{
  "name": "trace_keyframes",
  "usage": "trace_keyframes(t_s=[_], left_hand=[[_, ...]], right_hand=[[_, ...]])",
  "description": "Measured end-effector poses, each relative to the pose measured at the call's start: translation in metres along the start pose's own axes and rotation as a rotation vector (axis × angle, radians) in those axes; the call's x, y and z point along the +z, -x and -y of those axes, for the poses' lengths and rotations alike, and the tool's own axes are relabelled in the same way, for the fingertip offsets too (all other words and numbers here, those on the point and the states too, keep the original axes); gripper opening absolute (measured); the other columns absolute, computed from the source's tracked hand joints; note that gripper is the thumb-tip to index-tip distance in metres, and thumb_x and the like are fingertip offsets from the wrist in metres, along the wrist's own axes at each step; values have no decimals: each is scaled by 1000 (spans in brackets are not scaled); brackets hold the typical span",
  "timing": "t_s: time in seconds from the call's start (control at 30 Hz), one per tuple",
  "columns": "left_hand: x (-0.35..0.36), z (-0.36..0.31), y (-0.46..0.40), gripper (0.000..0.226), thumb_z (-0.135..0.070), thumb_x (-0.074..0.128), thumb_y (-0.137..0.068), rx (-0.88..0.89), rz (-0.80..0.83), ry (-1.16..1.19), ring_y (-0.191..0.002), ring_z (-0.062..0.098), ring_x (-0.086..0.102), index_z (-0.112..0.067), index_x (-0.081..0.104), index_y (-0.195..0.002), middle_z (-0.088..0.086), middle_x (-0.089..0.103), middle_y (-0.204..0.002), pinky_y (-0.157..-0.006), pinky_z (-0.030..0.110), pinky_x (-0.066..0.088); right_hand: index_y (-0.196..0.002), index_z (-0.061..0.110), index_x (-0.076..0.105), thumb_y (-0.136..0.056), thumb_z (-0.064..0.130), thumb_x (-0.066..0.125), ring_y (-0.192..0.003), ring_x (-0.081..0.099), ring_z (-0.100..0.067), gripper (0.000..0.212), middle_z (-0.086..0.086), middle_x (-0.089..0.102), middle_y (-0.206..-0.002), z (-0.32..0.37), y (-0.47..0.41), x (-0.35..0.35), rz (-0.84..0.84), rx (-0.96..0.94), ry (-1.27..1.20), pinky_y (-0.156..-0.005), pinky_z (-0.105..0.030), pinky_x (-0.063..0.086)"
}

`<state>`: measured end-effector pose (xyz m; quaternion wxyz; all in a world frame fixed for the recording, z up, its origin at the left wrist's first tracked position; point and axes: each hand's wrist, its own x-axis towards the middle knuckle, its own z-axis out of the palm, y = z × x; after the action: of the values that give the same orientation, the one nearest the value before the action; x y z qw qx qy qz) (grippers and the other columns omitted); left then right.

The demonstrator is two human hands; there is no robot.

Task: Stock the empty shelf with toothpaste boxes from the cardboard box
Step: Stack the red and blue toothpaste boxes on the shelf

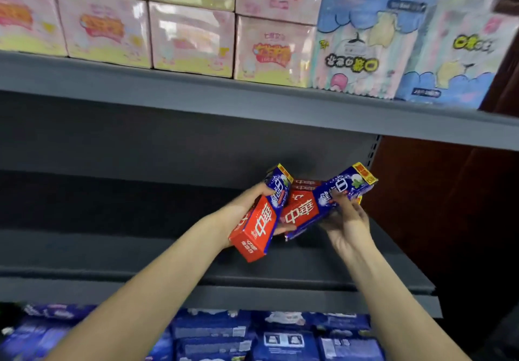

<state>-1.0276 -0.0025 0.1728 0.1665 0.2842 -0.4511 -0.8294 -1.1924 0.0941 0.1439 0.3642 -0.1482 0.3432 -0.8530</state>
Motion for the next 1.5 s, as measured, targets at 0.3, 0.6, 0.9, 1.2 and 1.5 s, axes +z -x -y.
trace_keyframes(t_s=[0.3, 0.6, 0.9, 1.2, 1.5], left_hand=[[27, 7, -30, 33, -25, 59, -87, 132, -224, 42, -70, 33, 70, -6, 48, -111, 27, 69, -86, -72, 39, 57], [47, 14, -52, 59, -31, 68, -79, 213, -361, -157, -89, 33, 70, -10, 42, -128, 21, 67, -106, -83, 43, 57], [57, 13, -62, 34, -30, 61, -88, 242, -324, -246, -96, 29, 68, -16, 43, -113, 17, 66, -109, -83, 38, 55], [53, 13, -58, 27, -35, 59, -90, 248, -393, -478, -77, 18, 62, -20, 47, -108, 3, 63, -88, -65, 28, 50], [58, -5, -63, 36, -35, 60, -91, 429, -270, -1089, -84, 11, 64, -17, 51, -121, 2, 65, -115, -70, 21, 50]], right_hand=[[-138, 26, 17, -75, -5, 72, -101, 62, -16, 89, 0, 57, -113, 35, -17, -40, 14, -218, 506, -75, -32, 55], [-110, 13, 57, -69, 22, 80, -90, 61, -13, 48, -4, 64, -107, 72, -38, -82, 72, -129, 1104, -72, -24, 50], [-112, 12, 61, -79, 16, 74, -97, 62, -27, 36, -10, 64, -105, 73, -80, -87, 171, -223, 1336, -81, -38, 51], [-117, 12, 63, -80, 14, 72, -104, 60, -26, 38, -11, 63, -111, 68, -105, -102, 303, -109, 1359, -93, -37, 48], [-141, 14, 41, -80, 22, 74, -122, 50, -27, 71, -9, 49, -136, 71, -101, -85, 312, -195, 1753, -98, -32, 40]])
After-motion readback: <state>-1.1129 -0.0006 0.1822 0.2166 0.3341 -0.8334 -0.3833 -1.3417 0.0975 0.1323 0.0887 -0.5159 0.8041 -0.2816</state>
